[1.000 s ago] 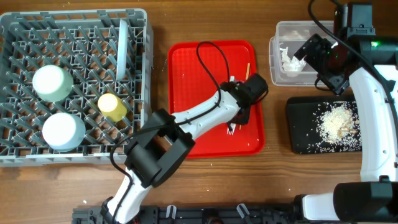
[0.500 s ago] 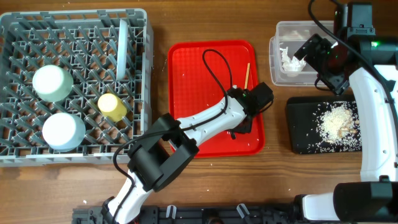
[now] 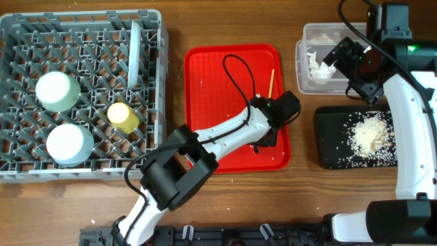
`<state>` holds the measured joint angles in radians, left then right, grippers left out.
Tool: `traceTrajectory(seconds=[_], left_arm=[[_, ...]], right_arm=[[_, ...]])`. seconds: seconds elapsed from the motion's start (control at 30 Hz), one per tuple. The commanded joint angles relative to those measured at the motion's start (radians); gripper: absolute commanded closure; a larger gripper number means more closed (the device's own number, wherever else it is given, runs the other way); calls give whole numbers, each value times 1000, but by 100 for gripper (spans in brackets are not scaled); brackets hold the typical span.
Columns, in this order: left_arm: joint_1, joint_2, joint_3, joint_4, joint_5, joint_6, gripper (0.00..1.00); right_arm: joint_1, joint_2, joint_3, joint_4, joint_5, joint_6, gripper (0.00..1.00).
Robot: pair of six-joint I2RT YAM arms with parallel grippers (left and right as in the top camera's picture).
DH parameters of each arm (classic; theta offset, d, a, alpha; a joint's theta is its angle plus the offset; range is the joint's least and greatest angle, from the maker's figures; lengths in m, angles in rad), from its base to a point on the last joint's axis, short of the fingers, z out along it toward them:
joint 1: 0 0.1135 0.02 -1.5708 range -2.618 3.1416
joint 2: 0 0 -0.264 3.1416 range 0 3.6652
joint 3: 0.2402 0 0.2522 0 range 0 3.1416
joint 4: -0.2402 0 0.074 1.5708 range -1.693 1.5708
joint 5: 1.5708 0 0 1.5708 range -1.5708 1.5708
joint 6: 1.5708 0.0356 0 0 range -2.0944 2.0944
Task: Sort waste into correct bins and load items into the dishwasher rack
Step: 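Lower the left gripper over the fork handle and close on it, then lift the white fork off the red tray with left gripper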
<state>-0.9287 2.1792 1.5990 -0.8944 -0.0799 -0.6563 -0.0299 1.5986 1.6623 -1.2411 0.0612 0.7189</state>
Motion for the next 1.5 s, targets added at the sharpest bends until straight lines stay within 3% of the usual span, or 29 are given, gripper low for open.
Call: traceTrajectory(seconds=[0.0, 0.2, 0.6, 0.87, 1.07, 1.23, 1.37, 1.47], left_arm=[[-10, 28, -19, -5, 31, -7, 84], [-9, 24, -19, -10, 31, -7, 96], [-9, -54, -19, -15, 31, -7, 93], [-9, -54, -19, 12, 16, -8, 74], [-3, -53, -25, 33, 20, -232, 69], [-5, -51, -97, 95, 20, -324, 67], [-6, -51, -116, 133, 19, -325, 68], [-6, -51, -116, 139, 19, -324, 76]], right_arm=[[-2, -23, 19, 0, 20, 15, 1], [-2, -23, 20, 0, 20, 15, 0], [-2, -23, 19, 0, 20, 15, 0], [-2, -23, 19, 0, 20, 15, 0], [-2, -23, 20, 0, 20, 15, 0], [-2, -23, 20, 0, 20, 14, 0], [-2, -23, 20, 0, 20, 15, 0], [-2, -23, 20, 0, 20, 15, 0]])
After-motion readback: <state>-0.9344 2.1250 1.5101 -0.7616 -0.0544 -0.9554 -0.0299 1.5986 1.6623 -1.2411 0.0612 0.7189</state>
